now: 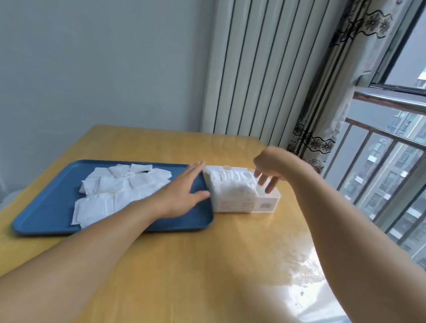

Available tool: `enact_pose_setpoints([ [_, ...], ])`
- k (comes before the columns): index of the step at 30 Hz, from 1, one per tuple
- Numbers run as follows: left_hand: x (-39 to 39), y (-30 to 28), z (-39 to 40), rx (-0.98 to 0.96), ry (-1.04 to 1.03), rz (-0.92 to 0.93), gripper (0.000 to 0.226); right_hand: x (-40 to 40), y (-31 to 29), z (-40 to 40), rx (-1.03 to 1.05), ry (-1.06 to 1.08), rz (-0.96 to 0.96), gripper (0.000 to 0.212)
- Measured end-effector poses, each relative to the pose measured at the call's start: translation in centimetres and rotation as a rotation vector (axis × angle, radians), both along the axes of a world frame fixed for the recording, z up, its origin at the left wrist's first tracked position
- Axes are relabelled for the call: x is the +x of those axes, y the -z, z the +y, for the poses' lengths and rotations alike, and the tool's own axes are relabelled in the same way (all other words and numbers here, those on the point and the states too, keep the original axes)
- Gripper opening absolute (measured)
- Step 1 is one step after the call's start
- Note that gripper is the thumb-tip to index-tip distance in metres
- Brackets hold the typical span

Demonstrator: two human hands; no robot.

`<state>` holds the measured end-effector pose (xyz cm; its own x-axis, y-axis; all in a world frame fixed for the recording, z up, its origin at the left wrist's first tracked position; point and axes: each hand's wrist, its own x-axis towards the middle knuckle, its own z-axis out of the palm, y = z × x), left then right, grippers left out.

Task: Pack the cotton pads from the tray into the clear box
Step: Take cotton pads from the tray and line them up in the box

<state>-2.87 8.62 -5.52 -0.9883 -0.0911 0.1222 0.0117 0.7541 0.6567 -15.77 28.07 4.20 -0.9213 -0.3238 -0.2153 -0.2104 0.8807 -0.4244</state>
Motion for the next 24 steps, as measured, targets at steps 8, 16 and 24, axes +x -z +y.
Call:
enact_pose_setpoints([
  [8, 4.1, 2.3, -11.9, -0.330, -0.597, -0.363, 0.076, 5.5, 3.6, -13.4, -0.047, -0.478, 0.150, 0.030],
  [16, 4.8, 4.0, -12.8, -0.211, -0.236, -0.200, 0.073, 3.4, 9.0, -19.2, 0.049, -0.504, 0.150, 0.059],
  [24, 4.5, 4.5, -12.8, -0.261, -0.272, -0.106, 0.057, 1.5, 9.2, -21.4, 0.190, -0.411, 0.206, 0.038],
])
